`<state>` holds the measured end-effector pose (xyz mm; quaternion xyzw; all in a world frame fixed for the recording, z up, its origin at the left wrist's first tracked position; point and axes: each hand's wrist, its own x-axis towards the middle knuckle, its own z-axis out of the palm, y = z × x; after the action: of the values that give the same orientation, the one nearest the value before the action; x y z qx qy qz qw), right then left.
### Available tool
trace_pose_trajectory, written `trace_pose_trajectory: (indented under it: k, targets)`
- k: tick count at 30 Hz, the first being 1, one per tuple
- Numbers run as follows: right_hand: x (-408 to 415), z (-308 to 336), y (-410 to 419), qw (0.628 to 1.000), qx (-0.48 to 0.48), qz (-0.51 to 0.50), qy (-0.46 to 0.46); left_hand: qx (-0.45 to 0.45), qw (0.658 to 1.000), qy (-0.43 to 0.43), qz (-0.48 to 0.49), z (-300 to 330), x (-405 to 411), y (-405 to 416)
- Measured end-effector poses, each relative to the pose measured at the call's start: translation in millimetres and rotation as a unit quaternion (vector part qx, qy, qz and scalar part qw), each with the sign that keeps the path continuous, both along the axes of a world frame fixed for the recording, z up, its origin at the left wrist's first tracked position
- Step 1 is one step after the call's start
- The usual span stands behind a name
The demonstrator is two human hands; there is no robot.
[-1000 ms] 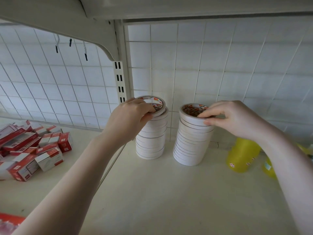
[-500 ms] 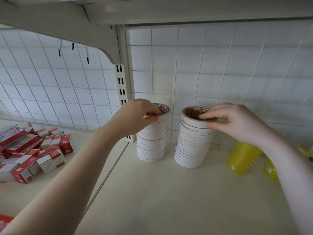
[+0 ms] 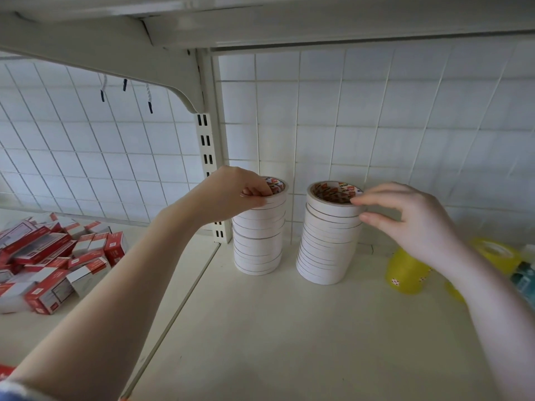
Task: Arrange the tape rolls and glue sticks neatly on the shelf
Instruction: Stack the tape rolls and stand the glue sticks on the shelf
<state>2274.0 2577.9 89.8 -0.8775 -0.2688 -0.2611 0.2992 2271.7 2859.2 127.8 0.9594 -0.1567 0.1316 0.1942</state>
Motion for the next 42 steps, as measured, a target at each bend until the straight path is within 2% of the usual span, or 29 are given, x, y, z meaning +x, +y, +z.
trace_pose_trajectory:
  k: [12,16,20,23,26,33,42]
  targets:
    - [-8.5,-18.0,-11.7,0.998,0.034,-0.051,-0.022,0.005,1.000,-0.024,0.006,-2.2,-6.1,-1.0]
    - [-20.3,-24.6,-17.5,0.994,0.049,-0.093,-0.028,0.030,0.994,-0.100,0.027,-14.0,-15.6,-3.8]
    - [-29.3,-26.5,-25.3,0.989,0.040,-0.140,-0.039,0.022,0.976,-0.203,0.075,-35.9,-35.9,-13.9]
    - [-38.7,-33.6,-32.0,0.981,0.020,-0.186,-0.047,-0.006,0.965,-0.233,0.122,-54.4,-57.7,-27.3]
    - [-53.5,-50.7,-38.2,0.972,-0.013,-0.224,-0.067,-0.033,0.958,-0.234,0.165,-72.6,-77.1,-43.5]
    - [-97.7,-86.7,-58.7,0.950,-0.056,-0.303,-0.060,-0.041,0.971,-0.176,0.156,-108.7,-107.4,-73.9]
    - [-190.1,-118.1,-101.9,0.889,-0.074,-0.450,-0.031,-0.076,0.991,-0.092,0.053,-136.7,-134.2,-145.0]
